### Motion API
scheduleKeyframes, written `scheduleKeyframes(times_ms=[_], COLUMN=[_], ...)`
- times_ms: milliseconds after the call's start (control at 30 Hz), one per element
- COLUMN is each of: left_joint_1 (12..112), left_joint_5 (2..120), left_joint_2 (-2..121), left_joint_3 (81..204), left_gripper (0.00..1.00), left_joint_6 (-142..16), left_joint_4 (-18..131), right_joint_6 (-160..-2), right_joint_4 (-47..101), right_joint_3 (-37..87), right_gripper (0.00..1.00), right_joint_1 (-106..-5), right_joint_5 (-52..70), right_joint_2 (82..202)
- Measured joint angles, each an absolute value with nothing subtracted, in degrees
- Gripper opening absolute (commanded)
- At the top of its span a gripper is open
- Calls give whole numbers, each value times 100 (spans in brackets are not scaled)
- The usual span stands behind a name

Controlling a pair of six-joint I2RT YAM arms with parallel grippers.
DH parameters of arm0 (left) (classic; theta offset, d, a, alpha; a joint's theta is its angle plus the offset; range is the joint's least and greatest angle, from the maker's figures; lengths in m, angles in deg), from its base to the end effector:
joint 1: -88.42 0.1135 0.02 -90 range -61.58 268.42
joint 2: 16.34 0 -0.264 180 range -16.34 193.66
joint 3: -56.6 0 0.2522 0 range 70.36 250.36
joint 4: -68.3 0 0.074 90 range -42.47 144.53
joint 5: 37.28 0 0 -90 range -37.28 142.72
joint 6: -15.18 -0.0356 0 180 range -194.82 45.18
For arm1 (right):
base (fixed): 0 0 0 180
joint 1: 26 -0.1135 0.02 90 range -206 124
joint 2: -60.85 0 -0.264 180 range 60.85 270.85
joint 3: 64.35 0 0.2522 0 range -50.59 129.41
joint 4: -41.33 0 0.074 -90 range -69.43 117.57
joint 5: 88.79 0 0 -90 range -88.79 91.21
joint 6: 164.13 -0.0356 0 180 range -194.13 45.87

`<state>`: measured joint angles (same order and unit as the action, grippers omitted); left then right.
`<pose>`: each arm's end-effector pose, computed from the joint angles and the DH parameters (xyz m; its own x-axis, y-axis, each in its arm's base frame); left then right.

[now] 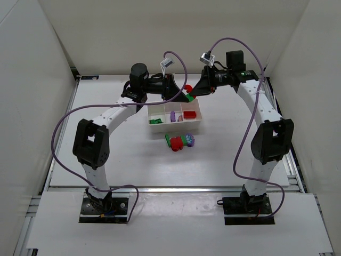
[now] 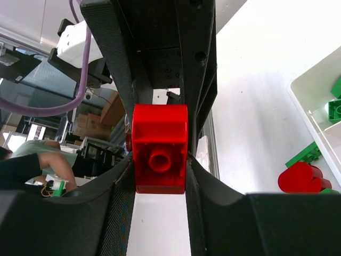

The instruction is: Sort the legos into containers by color

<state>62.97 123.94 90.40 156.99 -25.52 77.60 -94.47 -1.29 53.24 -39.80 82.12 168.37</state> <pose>0.3756 -0.2161 0.3428 -0.7218 0.0732 -0.6882 0.6822 -0.0922 -0.7254 0.3945 0.1331 0.3665 -0.7840 -0.1360 -0.6057 -0.6116 0.0023 0.7911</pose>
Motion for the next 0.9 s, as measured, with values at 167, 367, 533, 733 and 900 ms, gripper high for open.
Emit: scheduleKeyframes(times_ms=[167,367,533,733,900], left_joint_1=[6297,6325,6467,6987,7341], left_joint_5=[12355,12324,12324,11996,10658], left_joint_2=[8992,8712,8572,8207,7912], left_joint_3=[15538,14860,14451,14408,14755], left_gripper=[21,18,18,17,13], left_joint_6=[-2552,-2865,-3440,-4441,-5630], left_joint_4=[7828,7522,6650,5271,3680], right_joint_6=[-9362,-9338,-9318,-8999,-8343], right_joint_4=[-188,-260,-282,-630,-1368], right_joint_3=[5324,5324,5324,5324,5330], right_gripper=[0,0,0,0,0], right_joint_1=[-3963,-3821,-3595,-3397,-3324], right_joint_5=[8172,8177,8196,8067,7259], right_joint_2=[16846,16863,16863,16861,16859])
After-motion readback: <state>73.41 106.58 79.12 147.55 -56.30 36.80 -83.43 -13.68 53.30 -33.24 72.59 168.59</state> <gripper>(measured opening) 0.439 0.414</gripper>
